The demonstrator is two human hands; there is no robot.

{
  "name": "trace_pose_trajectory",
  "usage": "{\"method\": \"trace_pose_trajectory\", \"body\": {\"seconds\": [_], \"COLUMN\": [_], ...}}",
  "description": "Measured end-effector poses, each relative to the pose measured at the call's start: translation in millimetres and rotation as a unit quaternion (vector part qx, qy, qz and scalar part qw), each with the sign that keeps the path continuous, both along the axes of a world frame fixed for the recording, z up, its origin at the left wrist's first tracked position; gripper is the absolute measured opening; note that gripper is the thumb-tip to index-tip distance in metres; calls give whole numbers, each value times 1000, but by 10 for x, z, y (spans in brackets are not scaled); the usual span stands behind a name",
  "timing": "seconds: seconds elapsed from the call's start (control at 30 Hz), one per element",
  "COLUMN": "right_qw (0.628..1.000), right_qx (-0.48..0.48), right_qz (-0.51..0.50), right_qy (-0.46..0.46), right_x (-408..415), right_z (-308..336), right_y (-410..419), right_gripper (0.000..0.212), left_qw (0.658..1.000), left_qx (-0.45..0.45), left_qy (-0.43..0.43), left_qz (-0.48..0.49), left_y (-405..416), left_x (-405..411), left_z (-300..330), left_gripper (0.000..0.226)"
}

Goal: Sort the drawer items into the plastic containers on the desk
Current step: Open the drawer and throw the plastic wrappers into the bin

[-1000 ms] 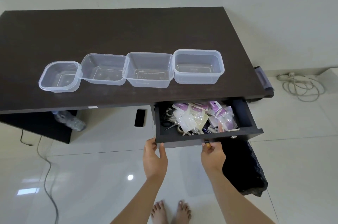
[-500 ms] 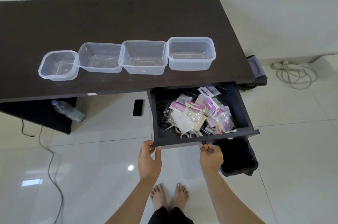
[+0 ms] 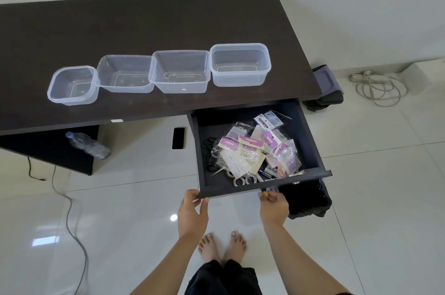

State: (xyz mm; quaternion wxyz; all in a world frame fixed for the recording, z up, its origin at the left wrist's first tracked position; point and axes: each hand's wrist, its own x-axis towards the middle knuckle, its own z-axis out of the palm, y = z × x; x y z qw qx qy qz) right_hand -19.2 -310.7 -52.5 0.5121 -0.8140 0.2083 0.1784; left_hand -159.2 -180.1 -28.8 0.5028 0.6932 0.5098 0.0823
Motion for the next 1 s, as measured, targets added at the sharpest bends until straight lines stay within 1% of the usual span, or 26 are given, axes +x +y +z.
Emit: {"method": "trace_pose_trajectory", "body": {"seconds": [0.13, 0.2, 0.27, 0.37, 0.47, 0.57, 0.63, 0.73, 0.83, 0.93, 1.0], "right_qw": [997, 998, 999, 997, 988, 973, 965, 965, 958, 954, 944], "right_qx": [64, 57, 28, -11, -34, -25, -29, -27, -71, -115, -151], "right_qz": [-1, -3, -20, -30, 18, 58, 95, 152, 199, 233, 270], "right_qy": [37, 31, -2, -69, -149, -223, -243, -213, -193, -151, -117], "right_x": [-27, -65, -116, -134, -40, 141, 282, 502, 754, 1039, 1242], "right_z": [3, 78, 188, 367, 529, 674, 739, 731, 626, 479, 392], "right_y": [-92, -123, -138, -106, -7, 128, 203, 262, 288, 304, 319], "right_gripper": [23, 25, 24, 14, 7, 13, 13, 20, 34, 52, 65], "left_qw": [1000, 1000, 1000, 1000, 999, 997, 995, 992, 990, 987, 981], "left_qx": [-6, -7, 0, 15, 31, 49, 49, 56, 66, 61, 47], "left_qy": [10, 8, -1, -15, -31, -46, -46, -46, -36, 2, 41], "left_qz": [0, 8, 8, 2, -16, -46, -71, -103, -122, -150, -183], "left_y": [-7, -20, -29, -22, 20, 104, 160, 256, 361, 462, 515], "left_x": [4, 12, 30, 105, 244, 434, 580, 826, 1114, 1393, 1565], "left_z": [32, 77, 163, 320, 457, 496, 494, 450, 400, 321, 285], "left_gripper": [16, 16, 21, 30, 32, 34, 36, 41, 50, 70, 82]}}
